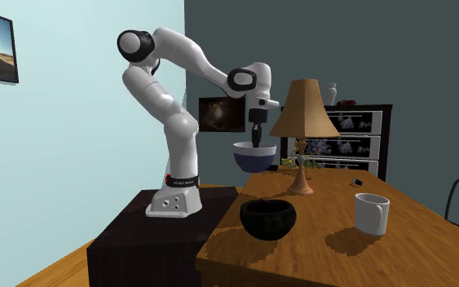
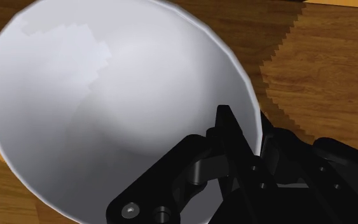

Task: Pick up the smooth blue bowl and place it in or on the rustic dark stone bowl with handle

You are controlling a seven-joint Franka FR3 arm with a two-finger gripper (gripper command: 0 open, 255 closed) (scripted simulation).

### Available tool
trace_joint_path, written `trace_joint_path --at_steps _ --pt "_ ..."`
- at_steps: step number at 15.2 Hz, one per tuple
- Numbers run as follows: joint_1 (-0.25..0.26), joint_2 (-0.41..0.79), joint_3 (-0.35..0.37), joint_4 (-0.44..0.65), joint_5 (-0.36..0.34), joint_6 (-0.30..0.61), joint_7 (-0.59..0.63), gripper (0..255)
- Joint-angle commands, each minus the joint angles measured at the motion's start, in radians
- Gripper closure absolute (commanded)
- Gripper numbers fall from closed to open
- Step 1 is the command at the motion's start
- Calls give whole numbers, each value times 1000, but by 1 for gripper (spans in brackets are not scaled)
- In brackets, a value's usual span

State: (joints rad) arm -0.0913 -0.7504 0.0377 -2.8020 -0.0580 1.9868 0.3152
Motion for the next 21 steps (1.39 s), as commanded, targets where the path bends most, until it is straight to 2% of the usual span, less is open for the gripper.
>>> trace_joint_path --at_steps 1,8,14,21 --pt "0 -13 -1 15 0 -28 -3 255" --pt "-119 34 -157 76 -126 -24 -184 255" --pt "-195 140 -292 185 -208 -5 -343 255" --pt "-199 182 -307 118 -223 104 -333 255"
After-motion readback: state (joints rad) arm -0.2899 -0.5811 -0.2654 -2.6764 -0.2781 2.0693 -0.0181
